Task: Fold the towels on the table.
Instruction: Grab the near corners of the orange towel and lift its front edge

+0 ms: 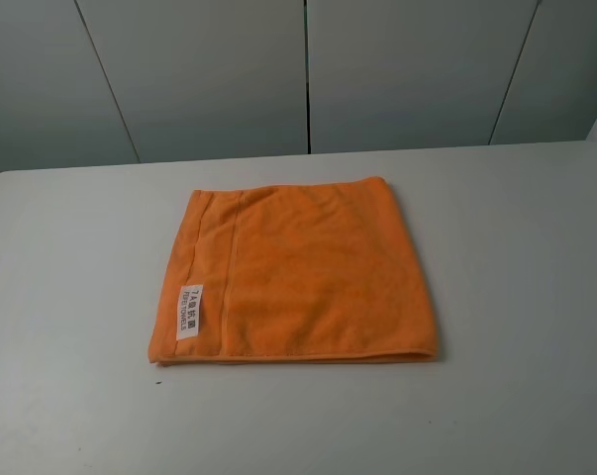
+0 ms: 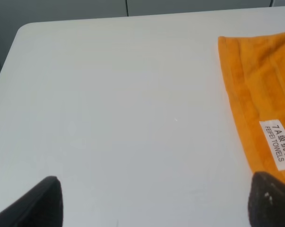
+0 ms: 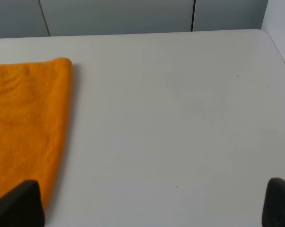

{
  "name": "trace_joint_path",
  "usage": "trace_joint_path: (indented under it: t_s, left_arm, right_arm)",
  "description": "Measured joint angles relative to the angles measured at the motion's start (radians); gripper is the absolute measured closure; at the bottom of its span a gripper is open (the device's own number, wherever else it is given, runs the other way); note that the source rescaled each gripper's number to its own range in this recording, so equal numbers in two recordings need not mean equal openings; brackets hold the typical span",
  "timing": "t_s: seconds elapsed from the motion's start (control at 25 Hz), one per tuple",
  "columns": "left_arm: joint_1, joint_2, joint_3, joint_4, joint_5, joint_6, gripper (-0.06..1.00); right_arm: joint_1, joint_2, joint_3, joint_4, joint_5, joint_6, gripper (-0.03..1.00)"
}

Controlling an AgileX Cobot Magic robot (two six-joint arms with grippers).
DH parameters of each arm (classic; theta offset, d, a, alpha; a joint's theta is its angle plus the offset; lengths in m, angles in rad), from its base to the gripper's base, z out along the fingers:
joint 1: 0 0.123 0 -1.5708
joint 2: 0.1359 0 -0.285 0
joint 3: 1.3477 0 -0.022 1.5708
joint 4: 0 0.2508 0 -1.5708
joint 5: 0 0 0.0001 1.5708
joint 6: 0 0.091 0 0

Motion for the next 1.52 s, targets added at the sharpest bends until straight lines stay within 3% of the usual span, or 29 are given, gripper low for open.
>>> trace_joint_path:
  t_s: [1.52]
  left_arm:
    - [0.000,0.000,0.000,0.000,0.000,-0.006,-0.05]
  right_arm:
    - [0.000,0.000,0.000,0.000,0.000,0.000,-0.03]
